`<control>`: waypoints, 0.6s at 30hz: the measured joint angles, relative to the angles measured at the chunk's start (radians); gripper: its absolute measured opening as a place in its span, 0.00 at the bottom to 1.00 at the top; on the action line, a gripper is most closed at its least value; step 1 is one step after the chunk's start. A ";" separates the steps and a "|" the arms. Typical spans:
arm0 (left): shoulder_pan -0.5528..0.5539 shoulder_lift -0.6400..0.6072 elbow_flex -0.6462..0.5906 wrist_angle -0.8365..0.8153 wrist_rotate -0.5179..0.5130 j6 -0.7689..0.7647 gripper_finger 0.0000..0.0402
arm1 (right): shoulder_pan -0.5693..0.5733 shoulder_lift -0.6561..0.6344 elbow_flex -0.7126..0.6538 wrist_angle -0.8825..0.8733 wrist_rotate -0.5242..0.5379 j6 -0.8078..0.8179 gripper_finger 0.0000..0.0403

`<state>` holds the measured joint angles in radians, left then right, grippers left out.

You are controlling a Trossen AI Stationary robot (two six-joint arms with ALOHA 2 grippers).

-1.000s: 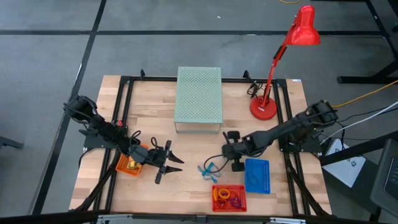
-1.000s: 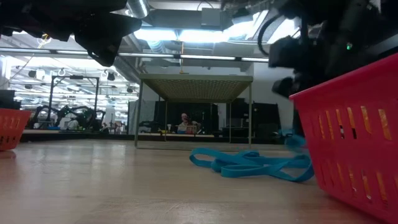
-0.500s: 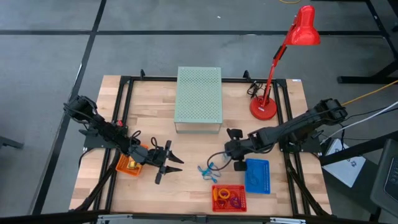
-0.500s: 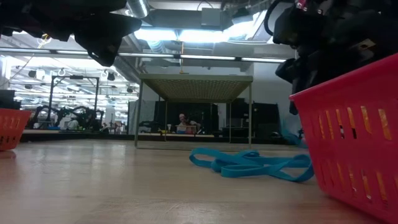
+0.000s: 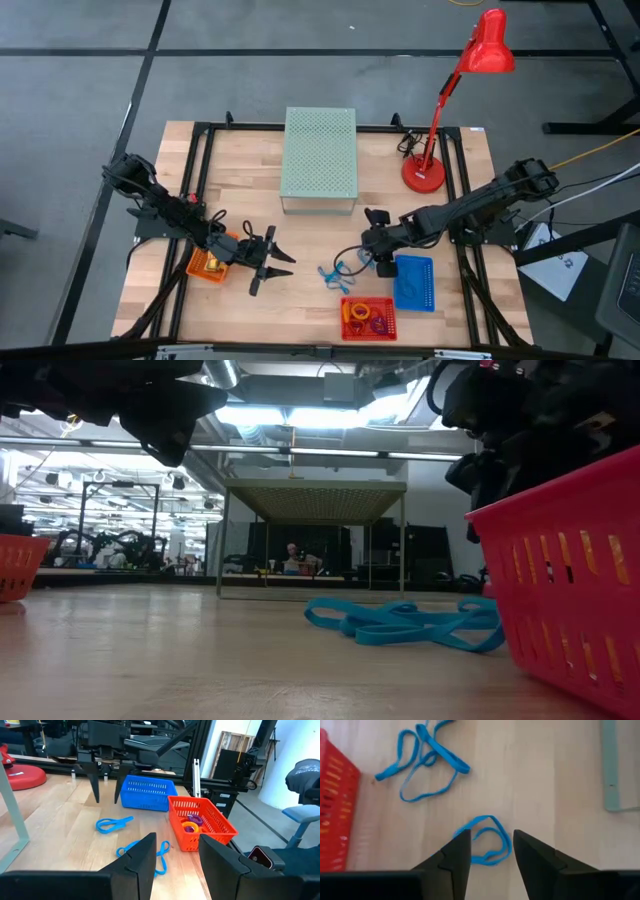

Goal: Pick & Place Office Desk Supplies
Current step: Put the blue rubber band into the blue bin

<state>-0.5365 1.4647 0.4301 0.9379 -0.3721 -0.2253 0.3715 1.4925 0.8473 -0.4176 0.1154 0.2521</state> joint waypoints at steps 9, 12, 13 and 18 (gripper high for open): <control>0.000 0.000 0.000 0.000 0.000 0.001 0.36 | 0.037 0.000 -0.150 0.360 -0.030 0.026 0.34; 0.000 0.000 0.000 0.000 0.000 0.001 0.36 | 0.036 0.000 -0.152 0.422 -0.027 -0.011 0.34; 0.000 0.000 0.000 0.000 -0.002 0.001 0.36 | 0.035 0.000 -0.152 0.435 -0.027 -0.024 0.34; 0.003 0.000 0.000 0.000 -0.003 0.001 0.36 | 0.035 0.066 -0.152 0.494 -0.060 -0.023 0.34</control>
<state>-0.5339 1.4647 0.4301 0.9379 -0.3752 -0.2241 0.4068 1.5582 0.6956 0.0769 0.0558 0.2288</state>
